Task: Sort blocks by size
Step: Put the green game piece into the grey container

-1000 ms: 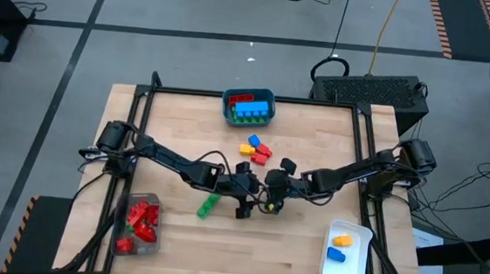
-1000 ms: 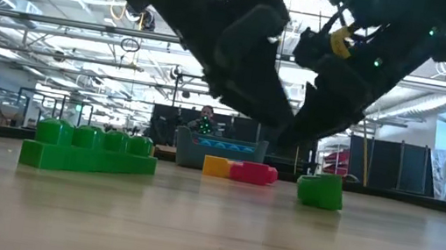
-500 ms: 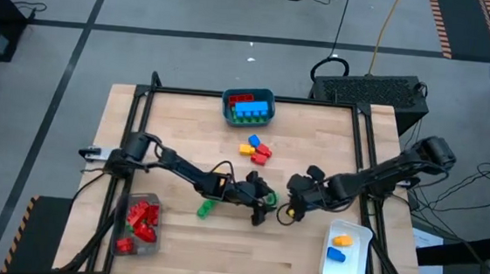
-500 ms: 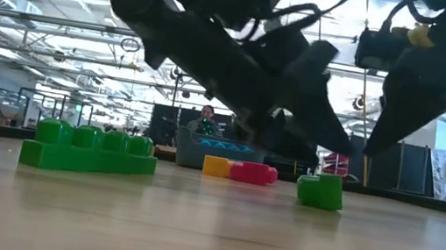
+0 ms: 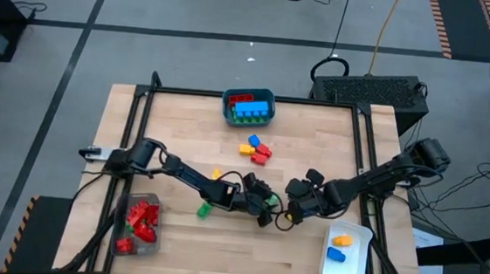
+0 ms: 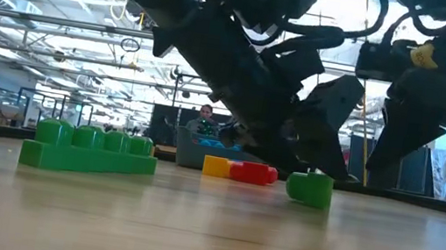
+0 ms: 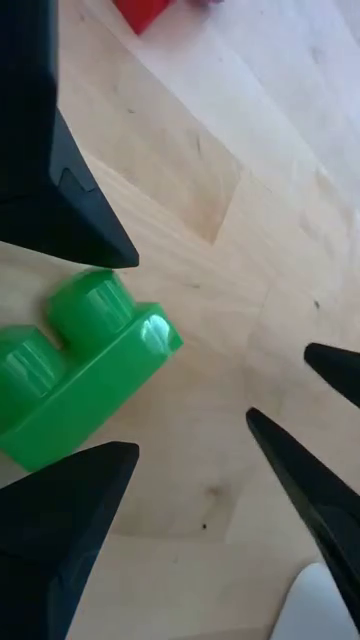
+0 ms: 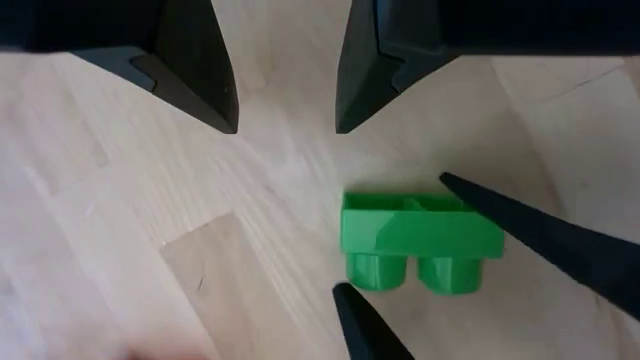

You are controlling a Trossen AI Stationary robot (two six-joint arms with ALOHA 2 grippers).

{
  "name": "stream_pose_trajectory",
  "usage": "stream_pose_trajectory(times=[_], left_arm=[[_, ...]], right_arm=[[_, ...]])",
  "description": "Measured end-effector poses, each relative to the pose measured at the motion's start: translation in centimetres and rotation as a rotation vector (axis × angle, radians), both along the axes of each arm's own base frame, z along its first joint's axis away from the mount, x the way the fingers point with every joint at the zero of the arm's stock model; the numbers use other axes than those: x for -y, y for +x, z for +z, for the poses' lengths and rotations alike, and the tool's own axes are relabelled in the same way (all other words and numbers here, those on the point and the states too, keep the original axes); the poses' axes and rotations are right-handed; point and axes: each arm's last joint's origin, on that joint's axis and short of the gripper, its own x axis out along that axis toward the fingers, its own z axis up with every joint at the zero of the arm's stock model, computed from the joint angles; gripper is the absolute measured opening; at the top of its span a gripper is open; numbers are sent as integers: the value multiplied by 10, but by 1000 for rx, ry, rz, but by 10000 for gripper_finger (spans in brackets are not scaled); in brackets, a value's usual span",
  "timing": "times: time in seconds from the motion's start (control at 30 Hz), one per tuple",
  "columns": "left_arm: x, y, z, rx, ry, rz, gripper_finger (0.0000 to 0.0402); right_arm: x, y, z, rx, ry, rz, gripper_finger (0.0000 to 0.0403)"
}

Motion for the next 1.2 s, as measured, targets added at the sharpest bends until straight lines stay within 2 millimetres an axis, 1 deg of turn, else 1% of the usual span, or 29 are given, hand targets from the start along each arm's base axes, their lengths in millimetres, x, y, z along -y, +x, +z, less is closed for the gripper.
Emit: stream_pose_trajectory(times=[0.2,0.33,0.47,0.53,0.63,0.7,0.8,0.87,1.0,1.1,1.2], left_arm=[[2,-1,-1,-37,1,-88,299],[-1,-1,-2,-80,22,-154,299],[-3,-2,-4,-132,54,-268,299],[-3,-6,-9,-171,71,-301,299],[-2,-8,1,-181,107,-339,298],[-2,-10,7,-185,122,-351,298],[-2,-13,28,-164,125,-347,298],[-2,-15,35,-172,127,-344,298],[0,-21,32,-230,111,-339,299],[3,-24,31,-258,109,-345,299],[5,-28,28,-297,96,-339,299]], right_arm=[[-5,3,2,21,-45,129,155],[-10,5,4,38,-50,209,155],[-14,7,4,26,-89,351,155],[-16,8,3,16,-89,421,157],[-15,10,4,11,-119,505,166],[-15,14,5,26,-108,561,178],[-15,22,8,95,-79,630,199],[-15,29,8,143,-74,643,214],[-14,36,-4,129,-84,648,234],[-14,40,-16,101,-75,635,242],[-17,46,-27,111,-51,636,245]])
